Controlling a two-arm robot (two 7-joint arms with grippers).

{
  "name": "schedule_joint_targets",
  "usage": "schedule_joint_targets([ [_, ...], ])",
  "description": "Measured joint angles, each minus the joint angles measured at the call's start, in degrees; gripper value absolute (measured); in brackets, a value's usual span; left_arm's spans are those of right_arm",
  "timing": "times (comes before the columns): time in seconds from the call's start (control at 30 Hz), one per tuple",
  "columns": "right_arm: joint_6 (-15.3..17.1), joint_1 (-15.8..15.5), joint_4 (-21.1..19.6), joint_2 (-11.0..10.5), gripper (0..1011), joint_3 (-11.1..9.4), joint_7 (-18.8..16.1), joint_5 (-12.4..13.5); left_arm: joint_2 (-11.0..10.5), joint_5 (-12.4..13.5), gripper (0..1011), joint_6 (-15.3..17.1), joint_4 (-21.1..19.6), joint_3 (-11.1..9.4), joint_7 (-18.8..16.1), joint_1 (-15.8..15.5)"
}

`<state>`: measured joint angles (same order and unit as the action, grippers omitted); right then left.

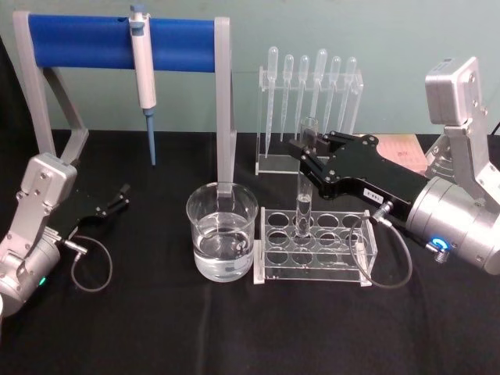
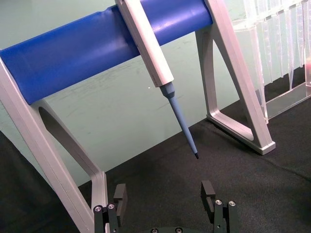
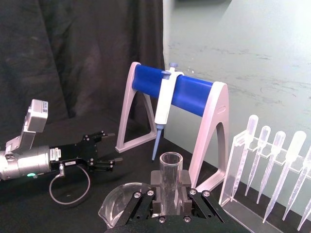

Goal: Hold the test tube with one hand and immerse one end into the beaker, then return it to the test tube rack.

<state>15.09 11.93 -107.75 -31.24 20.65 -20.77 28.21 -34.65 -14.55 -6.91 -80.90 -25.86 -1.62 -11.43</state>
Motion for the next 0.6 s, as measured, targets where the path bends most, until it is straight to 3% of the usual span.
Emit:
schedule_joint_targets([
  [0.6, 0.0, 0.0, 0.0, 0.0, 224, 0.0, -0.02, 0.0, 0.0, 0.0, 1000, 0.0, 0.0, 0.0, 0.0, 0.0],
])
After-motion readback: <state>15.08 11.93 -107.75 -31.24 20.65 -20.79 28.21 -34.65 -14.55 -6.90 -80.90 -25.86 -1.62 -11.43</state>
